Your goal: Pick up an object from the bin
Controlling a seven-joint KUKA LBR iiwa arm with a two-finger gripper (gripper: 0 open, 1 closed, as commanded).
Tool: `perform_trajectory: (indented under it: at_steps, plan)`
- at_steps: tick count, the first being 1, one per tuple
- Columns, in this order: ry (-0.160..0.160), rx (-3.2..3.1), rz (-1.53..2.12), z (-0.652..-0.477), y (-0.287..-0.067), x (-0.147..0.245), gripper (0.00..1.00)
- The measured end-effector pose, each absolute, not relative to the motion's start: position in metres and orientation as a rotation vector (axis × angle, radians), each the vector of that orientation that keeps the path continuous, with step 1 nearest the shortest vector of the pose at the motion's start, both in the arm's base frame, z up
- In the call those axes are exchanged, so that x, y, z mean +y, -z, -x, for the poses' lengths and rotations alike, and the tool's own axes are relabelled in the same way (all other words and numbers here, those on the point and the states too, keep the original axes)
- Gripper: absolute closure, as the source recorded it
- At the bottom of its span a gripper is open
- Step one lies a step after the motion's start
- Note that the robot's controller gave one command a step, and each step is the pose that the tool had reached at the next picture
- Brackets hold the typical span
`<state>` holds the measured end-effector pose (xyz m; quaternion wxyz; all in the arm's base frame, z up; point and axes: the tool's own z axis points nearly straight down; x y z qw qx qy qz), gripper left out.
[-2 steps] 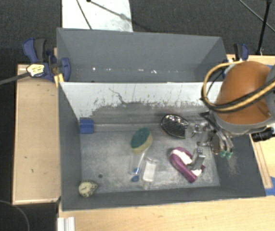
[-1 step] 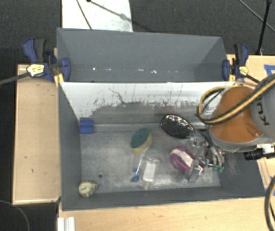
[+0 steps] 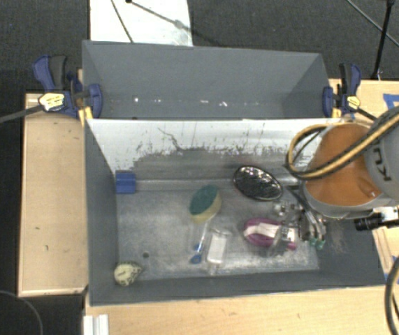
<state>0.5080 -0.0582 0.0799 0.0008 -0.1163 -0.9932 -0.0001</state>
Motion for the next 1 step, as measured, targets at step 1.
perform_trajectory:
  at_steps: [1]
  plan:
    - [0.002,-3.137,0.316,-0.5439,-0.2143,-0.0352,1.00]
